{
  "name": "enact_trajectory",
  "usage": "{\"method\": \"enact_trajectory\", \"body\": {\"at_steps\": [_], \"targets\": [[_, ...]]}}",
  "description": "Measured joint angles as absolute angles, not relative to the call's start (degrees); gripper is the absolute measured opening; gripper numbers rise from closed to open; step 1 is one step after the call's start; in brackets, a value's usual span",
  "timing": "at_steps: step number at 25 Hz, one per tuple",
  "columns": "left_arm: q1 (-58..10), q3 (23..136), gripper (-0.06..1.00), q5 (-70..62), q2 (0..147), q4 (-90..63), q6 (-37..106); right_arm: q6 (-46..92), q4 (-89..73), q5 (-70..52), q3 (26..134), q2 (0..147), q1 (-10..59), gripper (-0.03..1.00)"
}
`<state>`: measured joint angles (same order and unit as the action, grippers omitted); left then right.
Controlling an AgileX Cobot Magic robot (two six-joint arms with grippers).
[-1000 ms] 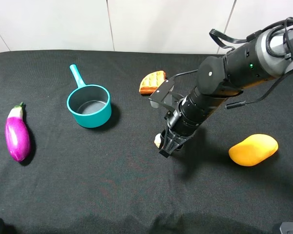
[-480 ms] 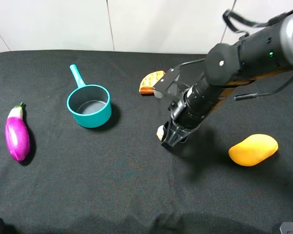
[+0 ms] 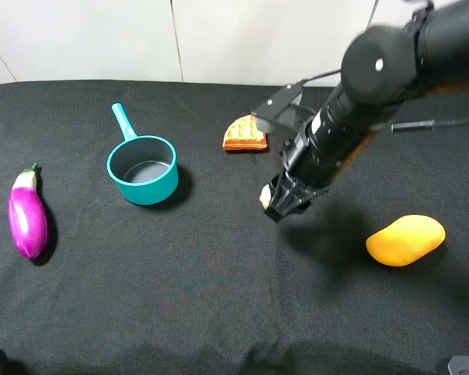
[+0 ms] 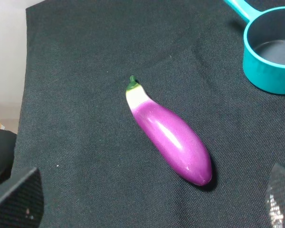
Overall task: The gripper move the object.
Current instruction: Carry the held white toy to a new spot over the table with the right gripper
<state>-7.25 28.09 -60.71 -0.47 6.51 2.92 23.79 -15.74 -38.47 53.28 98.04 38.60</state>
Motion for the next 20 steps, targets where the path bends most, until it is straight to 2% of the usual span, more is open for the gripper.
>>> {"method": "enact_trajectory", "body": {"at_steps": [20], "targets": [[-7.2,28.1,0.99,-60.7,-0.5,6.5,2.9,12.8,-12.5,-55.1,66.2,95.5,31.8,0.33]]}}
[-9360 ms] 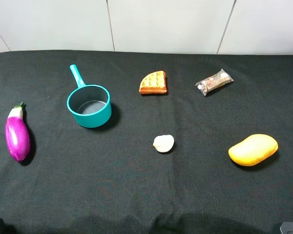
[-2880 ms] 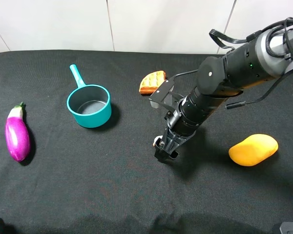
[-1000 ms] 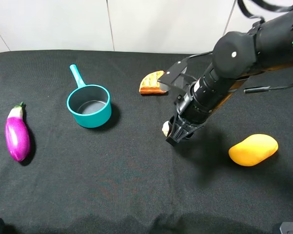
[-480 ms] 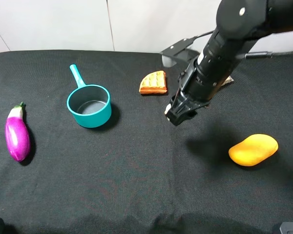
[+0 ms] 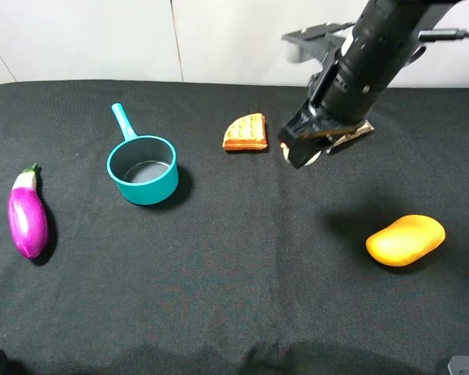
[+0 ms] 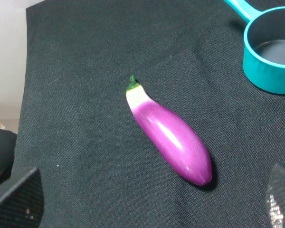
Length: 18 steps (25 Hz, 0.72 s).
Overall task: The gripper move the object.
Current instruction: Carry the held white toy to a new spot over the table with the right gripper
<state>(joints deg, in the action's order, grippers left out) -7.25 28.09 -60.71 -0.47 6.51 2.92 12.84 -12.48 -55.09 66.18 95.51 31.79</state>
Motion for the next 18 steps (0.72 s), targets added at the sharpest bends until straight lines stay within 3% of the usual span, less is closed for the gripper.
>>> {"method": "enact_trajectory", "body": {"at_steps": [18], "targets": [[-7.2,28.1,0.99,-60.7,-0.5,6.5,2.9,10.5,-11.4,-58.0,70.5,95.5,16.4,0.33]]}}
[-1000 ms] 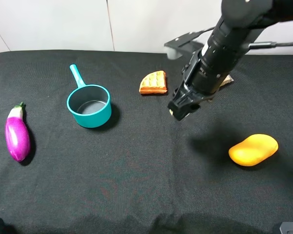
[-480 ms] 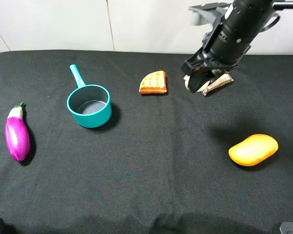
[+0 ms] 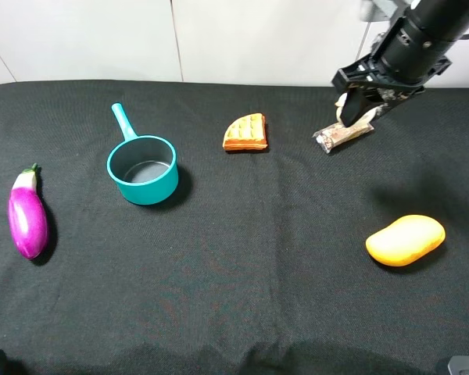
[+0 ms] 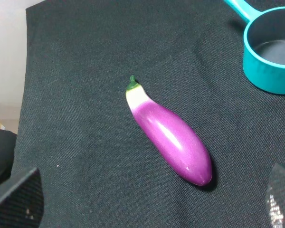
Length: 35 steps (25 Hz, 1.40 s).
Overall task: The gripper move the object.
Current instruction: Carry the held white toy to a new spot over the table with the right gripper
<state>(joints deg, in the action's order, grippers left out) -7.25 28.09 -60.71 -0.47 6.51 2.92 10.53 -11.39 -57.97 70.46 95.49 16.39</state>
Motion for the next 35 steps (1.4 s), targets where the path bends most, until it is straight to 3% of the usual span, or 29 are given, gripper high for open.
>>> {"method": "enact_trajectory", "body": {"at_steps": [16,35], "targets": [[-7.2,28.1,0.99,-60.7,-0.5,6.5,2.9,10.5,-10.0,-53.0,70.7,95.7,6.1,0.32],[-7.2,28.1,0.99,-60.7,-0.5,6.5,2.9,10.5,-9.6,-52.0,84.5,113.5,-0.4,0.32]]}}
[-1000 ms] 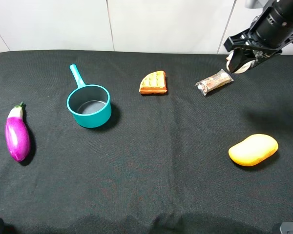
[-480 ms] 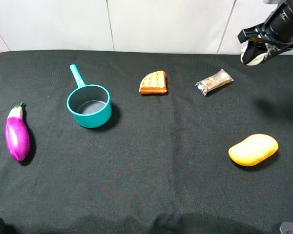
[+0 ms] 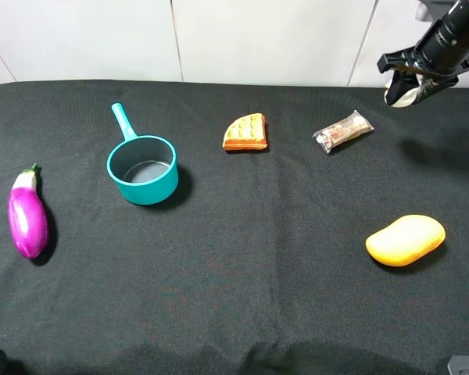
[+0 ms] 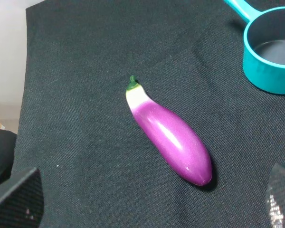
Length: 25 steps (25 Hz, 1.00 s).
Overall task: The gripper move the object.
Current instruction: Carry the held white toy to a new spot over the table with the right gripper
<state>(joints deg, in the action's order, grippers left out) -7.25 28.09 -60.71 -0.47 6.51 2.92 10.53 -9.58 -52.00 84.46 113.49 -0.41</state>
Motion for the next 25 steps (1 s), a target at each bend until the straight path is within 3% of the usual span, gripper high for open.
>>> {"method": "enact_trajectory", "body": {"at_steps": [11,25], "targets": [[-7.2,28.1,0.99,-60.7,-0.5,6.5,2.9,11.9,-11.1,-48.0,85.1,119.8,-4.8,0.32],[-7.2,28.1,0.99,-60.7,-0.5,6.5,2.9,13.1,-14.0,-45.9,85.1,124.9,-5.7,0.31]]}}
